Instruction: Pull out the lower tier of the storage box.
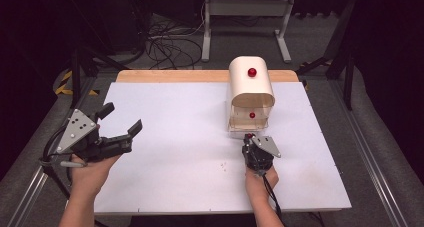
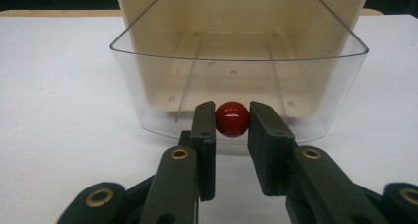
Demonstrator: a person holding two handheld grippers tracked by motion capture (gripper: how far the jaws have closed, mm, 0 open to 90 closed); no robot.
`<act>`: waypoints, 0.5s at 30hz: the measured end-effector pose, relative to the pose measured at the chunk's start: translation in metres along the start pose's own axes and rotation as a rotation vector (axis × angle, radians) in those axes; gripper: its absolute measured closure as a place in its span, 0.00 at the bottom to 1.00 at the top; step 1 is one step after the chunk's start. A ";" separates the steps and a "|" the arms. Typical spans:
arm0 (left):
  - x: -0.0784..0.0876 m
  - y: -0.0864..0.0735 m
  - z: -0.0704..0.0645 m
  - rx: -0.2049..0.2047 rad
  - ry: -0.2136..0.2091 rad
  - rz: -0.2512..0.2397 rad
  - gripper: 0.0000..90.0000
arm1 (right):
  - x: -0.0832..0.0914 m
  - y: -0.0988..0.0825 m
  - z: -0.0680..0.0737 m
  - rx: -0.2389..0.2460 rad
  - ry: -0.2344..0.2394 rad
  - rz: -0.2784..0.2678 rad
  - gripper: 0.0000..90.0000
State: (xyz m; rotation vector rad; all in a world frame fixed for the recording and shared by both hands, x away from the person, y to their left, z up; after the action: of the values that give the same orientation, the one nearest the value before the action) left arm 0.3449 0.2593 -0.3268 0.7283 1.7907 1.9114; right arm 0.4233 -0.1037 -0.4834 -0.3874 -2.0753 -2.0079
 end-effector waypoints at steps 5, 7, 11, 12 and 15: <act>0.000 0.000 0.000 0.006 -0.006 -0.003 0.08 | 0.002 -0.001 0.000 0.001 0.002 0.003 0.82; 0.000 0.000 0.000 0.004 -0.006 -0.002 0.08 | 0.003 -0.001 -0.001 0.001 0.003 0.003 0.82; 0.000 0.000 -0.001 0.003 -0.011 -0.002 0.08 | 0.004 -0.001 -0.001 0.000 0.005 0.004 0.82; -0.001 0.000 -0.001 0.002 -0.011 -0.001 0.08 | 0.005 -0.002 -0.001 0.001 0.007 0.004 0.82; -0.001 0.000 -0.001 0.002 -0.012 0.000 0.08 | 0.006 -0.002 -0.002 -0.002 0.012 0.007 0.82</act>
State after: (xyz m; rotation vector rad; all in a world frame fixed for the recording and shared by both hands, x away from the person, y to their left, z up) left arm 0.3447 0.2583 -0.3267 0.7384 1.7859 1.9014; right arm 0.4165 -0.1056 -0.4831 -0.3814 -2.0625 -2.0032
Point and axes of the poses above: each handheld gripper's, and its own axes: x roughly backward along the jaws, y roughly out of its top, z roughly to its left, the point moved 5 cm from there along -x, roughly forward along the jaws, and after that the axes turned 10 degrees about -y, right-handed, at the moved point
